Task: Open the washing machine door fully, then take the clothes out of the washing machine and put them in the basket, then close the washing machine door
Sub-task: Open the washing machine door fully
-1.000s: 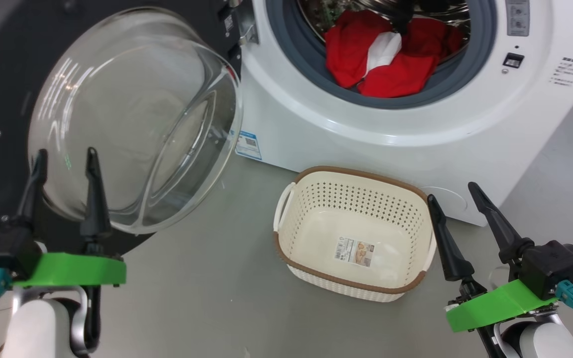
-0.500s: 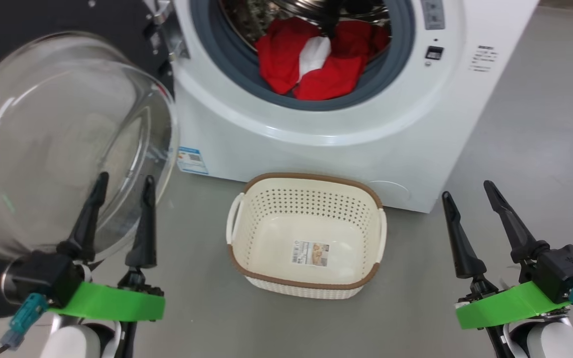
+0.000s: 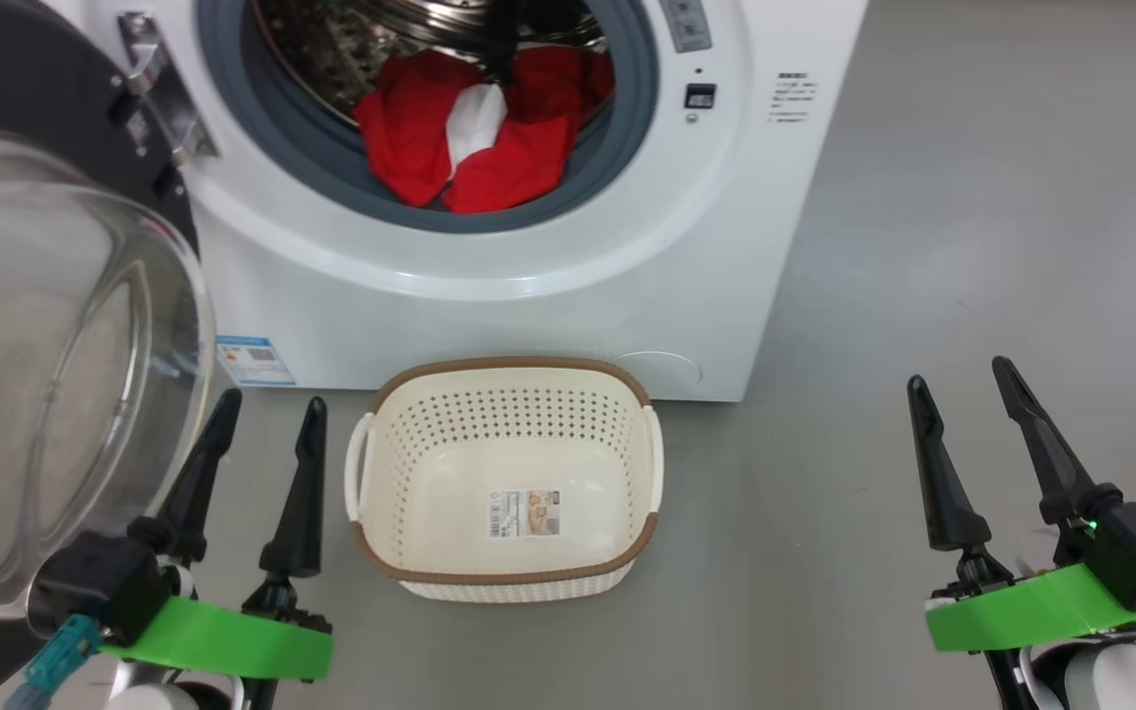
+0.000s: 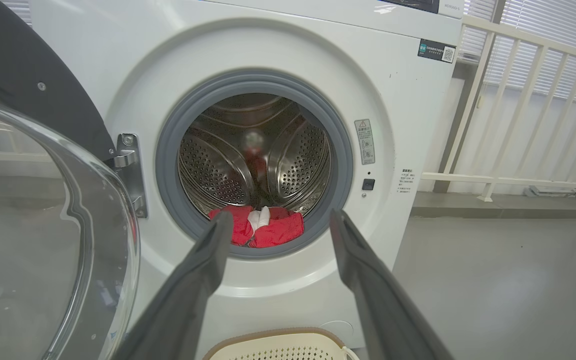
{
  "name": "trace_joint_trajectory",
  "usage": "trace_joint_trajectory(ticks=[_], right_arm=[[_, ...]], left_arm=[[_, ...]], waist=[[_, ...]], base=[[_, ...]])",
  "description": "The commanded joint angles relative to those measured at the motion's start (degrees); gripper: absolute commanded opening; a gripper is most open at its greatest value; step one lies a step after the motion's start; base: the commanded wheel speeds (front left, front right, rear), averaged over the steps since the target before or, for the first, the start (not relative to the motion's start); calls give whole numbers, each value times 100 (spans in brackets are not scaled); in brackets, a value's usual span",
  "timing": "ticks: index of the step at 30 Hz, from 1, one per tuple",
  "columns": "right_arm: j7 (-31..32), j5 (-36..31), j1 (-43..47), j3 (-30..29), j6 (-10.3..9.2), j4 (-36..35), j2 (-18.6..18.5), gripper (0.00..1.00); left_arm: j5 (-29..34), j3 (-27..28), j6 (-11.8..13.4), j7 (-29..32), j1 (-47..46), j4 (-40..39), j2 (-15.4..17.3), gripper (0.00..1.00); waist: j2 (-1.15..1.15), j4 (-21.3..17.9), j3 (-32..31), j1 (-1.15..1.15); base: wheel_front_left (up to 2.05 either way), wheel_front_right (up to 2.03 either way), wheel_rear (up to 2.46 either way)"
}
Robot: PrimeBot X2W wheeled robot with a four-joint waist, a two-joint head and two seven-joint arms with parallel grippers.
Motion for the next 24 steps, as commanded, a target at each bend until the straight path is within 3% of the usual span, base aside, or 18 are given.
trace_joint_trajectory(ticks=[1,11,24], right_arm=[[-81,26,19,74,36,-155,1,100],[-141,121,305,53,36,-254,1,100],[-168,86,852,76,36,-422,1,100]], left_arm=[[-35,197,-19,-4,-13,-159,165,100],[41,252,142,-54,341,-158,233,100],[171,239,370,-115,896,-187,204,100]], waist=[[0,-220,-49,0],[0,-568,-204,0],[0,-742,-531,0]], base=[[0,0,0],[0,0,0],[0,0,0]])
